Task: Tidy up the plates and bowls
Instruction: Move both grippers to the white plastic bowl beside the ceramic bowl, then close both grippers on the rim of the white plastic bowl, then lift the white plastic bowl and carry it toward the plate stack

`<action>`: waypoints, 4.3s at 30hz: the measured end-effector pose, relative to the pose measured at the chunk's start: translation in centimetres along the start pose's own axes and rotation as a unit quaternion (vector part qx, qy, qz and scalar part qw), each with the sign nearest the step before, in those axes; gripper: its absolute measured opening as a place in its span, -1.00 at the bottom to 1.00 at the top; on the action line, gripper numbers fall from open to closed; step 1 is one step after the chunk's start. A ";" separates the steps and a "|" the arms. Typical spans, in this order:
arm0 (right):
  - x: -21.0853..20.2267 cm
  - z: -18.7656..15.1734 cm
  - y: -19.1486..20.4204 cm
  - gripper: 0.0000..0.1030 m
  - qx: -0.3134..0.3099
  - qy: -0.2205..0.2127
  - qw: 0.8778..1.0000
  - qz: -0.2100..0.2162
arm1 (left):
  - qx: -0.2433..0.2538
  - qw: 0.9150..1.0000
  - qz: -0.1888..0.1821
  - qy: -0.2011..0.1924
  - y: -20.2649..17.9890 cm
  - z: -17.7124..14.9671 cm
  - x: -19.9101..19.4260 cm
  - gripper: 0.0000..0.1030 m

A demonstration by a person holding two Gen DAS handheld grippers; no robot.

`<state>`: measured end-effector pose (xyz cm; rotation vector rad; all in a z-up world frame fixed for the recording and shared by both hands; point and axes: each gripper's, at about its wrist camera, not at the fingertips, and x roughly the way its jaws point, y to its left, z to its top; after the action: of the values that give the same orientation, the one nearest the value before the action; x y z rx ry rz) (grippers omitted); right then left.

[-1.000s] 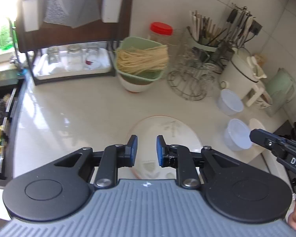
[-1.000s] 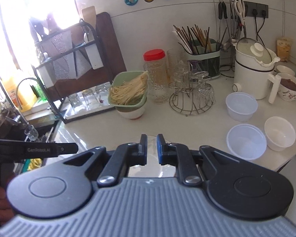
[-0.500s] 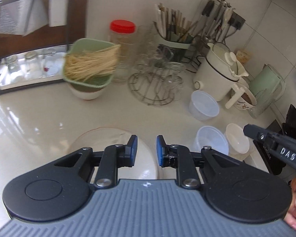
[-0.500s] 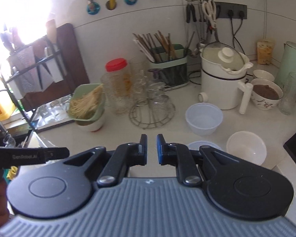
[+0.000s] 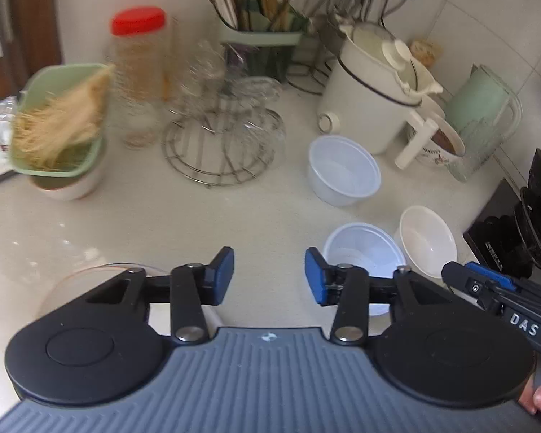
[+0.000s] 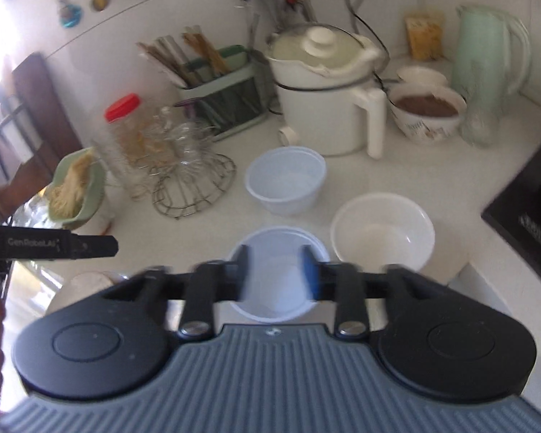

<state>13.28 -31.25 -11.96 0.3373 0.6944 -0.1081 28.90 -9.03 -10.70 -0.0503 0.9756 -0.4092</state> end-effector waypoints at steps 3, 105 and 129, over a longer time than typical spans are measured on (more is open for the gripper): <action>0.7 -0.4 -1.2 -0.08 0.018 0.006 1.000 0.014 | 0.012 1.000 -0.006 0.022 -0.7 0.2 1.9 -0.02; -2.5 2.5 2.7 -0.73 -0.068 -0.041 0.994 0.072 | -0.062 0.996 0.041 -0.052 0.9 -1.9 -6.7 -0.55; -2.2 3.6 -5.5 -0.73 -0.071 -0.022 0.994 0.075 | -0.038 0.997 0.058 -0.042 -8.6 -2.0 -2.7 -0.55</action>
<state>12.58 -37.70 -9.45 0.2483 0.6274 0.0767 23.25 -15.70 -7.74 -0.0791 0.9057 -0.2619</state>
